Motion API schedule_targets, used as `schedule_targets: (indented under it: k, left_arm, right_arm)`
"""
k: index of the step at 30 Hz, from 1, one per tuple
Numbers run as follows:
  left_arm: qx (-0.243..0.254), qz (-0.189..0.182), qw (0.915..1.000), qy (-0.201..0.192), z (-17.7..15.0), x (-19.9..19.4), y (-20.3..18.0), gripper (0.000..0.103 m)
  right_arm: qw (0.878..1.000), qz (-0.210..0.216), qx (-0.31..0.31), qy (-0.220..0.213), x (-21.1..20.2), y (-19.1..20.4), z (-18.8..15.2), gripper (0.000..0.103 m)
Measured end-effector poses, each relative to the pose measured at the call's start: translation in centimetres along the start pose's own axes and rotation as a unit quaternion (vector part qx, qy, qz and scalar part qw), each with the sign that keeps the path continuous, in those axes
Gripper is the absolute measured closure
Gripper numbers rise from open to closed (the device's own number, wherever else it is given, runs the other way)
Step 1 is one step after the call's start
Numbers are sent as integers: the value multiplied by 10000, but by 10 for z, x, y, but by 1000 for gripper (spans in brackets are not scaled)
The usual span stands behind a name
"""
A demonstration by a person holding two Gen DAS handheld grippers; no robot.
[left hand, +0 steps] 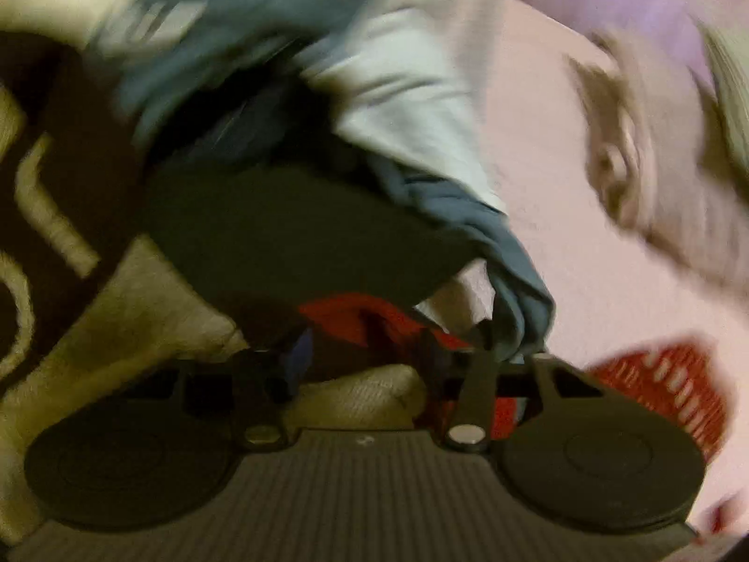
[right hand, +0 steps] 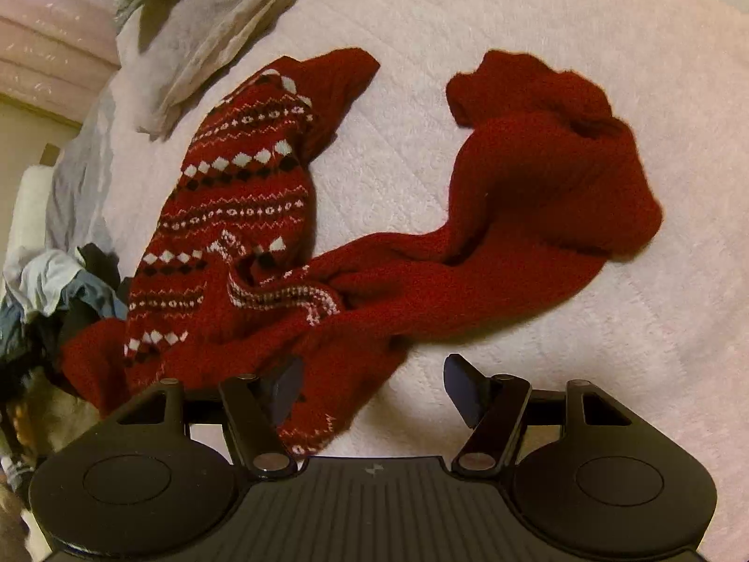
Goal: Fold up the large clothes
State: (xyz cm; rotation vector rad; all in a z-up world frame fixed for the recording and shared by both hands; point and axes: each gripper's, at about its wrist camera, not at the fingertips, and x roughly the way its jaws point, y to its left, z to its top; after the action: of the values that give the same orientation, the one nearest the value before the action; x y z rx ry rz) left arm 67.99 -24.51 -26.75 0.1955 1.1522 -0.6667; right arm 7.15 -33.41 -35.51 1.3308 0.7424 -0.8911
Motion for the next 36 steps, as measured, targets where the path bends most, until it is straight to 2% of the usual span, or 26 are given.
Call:
schedule_targets:
  k: [2, 5, 10, 11, 13, 14, 15, 16, 18, 20, 22, 23, 24, 25, 28, 31, 33, 35, 36]
  left_arm:
    - [-460, -601, 9970, 168, 9, -2, 12, 70]
    - [-703, -1280, 9890, 225, 20, -14, 8, 70]
    - [-842, -1563, 9837, 270, 27, -19, 3, 70]
    - [-785, -1476, 9854, 328, 31, -15, 1, 70]
    - [-516, -1133, 9907, 543, 24, -5, -4, 70]
    - [-453, -973, 9924, 608, 15, -2, -2, 71]
    - [-353, -875, 9938, 585, 10, 3, 0, 71]
    - [-283, -798, 9948, 563, 7, 4, 2, 71]
    - [-200, -851, 9950, 480, 0, 1, 9, 71]
    - [-68, -918, 9949, 417, -4, -3, 13, 71]
    - [134, -1043, 9934, 468, -6, -10, 11, 72]
    - [292, -1110, 9923, 467, -8, -19, 8, 72]
    - [512, -1187, 9907, 420, -12, -31, 2, 72]
    - [701, -1252, 9888, 409, -17, -43, -5, 70]
    - [1326, -1354, 9807, 471, -43, -57, -26, 59]
    - [2298, -775, 9696, 333, -73, -43, -49, 59]
    - [2562, -539, 9648, 258, -89, -36, -58, 61]
    - [2560, -871, 9624, 242, -103, -44, -61, 60]
    - [2624, -1074, 9583, 361, -115, -44, -66, 59]
  right_arm:
    - [10000, -1, 78, 59, 7, 1, 2, 39]
    - [9998, 10, 196, 41, 19, 8, 4, 39]
    - [9997, 211, 121, 91, 29, 25, 3, 39]
    - [9996, 227, -119, 83, 31, 34, 1, 39]
    - [9943, 206, -1042, 101, 39, 62, -8, 39]
    - [9849, 154, -1723, 115, 47, 83, -16, 39]
    - [9699, 158, -2424, 135, 55, 106, -27, 39]
    - [9498, 199, -3117, 149, 64, 129, -40, 39]
    - [9004, 305, -4338, 126, 86, 174, -70, 39]
    - [8429, 421, -5364, 93, 109, 213, -103, 39]
    - [8003, 383, -5984, 28, 131, 238, -126, 39]
    - [7869, 293, -6163, 116, 141, 246, -132, 39]
    - [7852, 127, -6189, 156, 147, 249, -134, 39]
    - [7944, 51, -6072, 101, 145, 247, -132, 39]
    - [8373, 94, -5462, 201, 126, 219, -116, 39]
    - [8677, -155, -4962, 240, 104, 182, -101, 39]
    - [8863, -355, -4610, 254, 92, 158, -90, 39]
    - [9029, -417, -4275, 164, 78, 135, -80, 39]
    - [9104, -462, -4110, 128, 74, 128, -79, 39]
